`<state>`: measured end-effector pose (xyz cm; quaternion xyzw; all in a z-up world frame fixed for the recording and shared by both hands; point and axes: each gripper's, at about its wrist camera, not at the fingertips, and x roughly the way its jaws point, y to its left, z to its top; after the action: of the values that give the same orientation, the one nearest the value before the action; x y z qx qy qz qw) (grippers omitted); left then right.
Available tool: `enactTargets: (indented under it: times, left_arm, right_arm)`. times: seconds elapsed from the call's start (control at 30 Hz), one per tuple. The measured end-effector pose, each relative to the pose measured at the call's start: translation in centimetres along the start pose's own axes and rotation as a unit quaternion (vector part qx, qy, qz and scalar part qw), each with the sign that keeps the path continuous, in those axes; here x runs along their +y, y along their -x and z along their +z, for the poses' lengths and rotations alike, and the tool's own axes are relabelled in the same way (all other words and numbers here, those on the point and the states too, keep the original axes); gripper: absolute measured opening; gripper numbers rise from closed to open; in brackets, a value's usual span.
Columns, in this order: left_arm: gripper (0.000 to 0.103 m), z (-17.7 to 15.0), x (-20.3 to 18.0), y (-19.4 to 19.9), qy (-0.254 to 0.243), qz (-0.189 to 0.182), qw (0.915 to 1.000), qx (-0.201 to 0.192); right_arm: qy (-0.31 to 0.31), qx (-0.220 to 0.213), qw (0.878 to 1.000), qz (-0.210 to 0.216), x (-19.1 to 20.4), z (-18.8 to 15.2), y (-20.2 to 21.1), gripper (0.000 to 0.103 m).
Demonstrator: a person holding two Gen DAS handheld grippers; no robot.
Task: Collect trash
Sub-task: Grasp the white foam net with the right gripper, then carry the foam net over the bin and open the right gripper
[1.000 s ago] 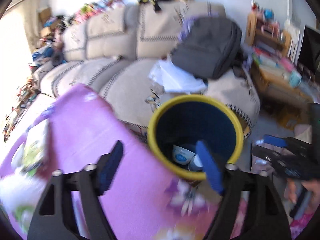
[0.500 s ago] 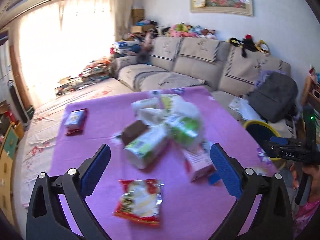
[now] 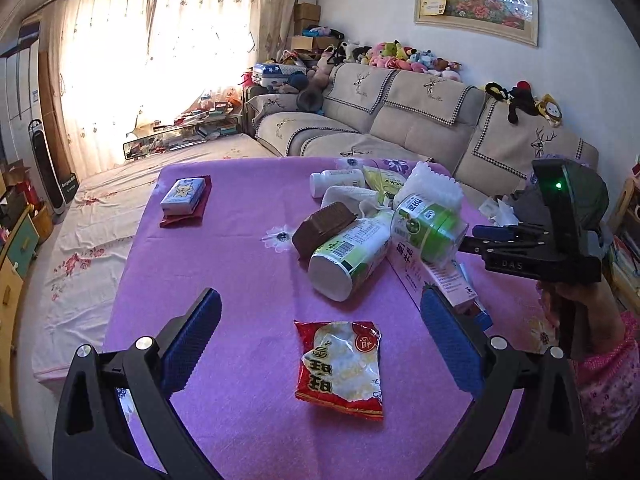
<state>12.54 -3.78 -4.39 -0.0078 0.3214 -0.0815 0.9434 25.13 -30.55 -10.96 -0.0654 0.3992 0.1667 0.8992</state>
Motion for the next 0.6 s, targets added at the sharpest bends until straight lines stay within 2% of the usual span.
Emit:
enactTargets:
  times: [0.17,0.3,0.37,0.4,0.43,0.6]
  left_arm:
    - [0.098,0.2,-0.1,-0.6,0.002,-0.004,1.0,0.005]
    - [0.098,0.2,-0.6,-1.0,0.005,-0.006,0.9999,0.013]
    - [0.098,0.1,-0.7,-1.2,0.004,-0.007,0.9999,0.015]
    - [0.098,0.0,-0.8,-1.3,0.004,-0.006,0.9999,0.015]
    - [0.098,0.0,-0.9,-1.3,0.003,-0.007,0.9998,0.016]
    - [0.098,-0.1,-1.2,-1.6,0.002,-0.01,0.9998,0.015]
  right_arm:
    - [0.011,0.006,1.0,0.028,0.6,0.4,-1.1,0.045]
    - [0.019,-0.001,0.999,0.031,1.0,0.8,-1.5,0.044]
    - [0.019,-0.006,0.999,0.03,1.2,1.1,-1.5,0.035]
    - [0.02,-0.009,0.999,0.027,1.1,1.3,-1.4,0.018]
    - [0.018,-0.015,0.999,0.024,1.1,1.3,-1.2,0.012]
    - [0.006,-0.039,0.999,0.031,0.8,1.7,0.6,0.011]
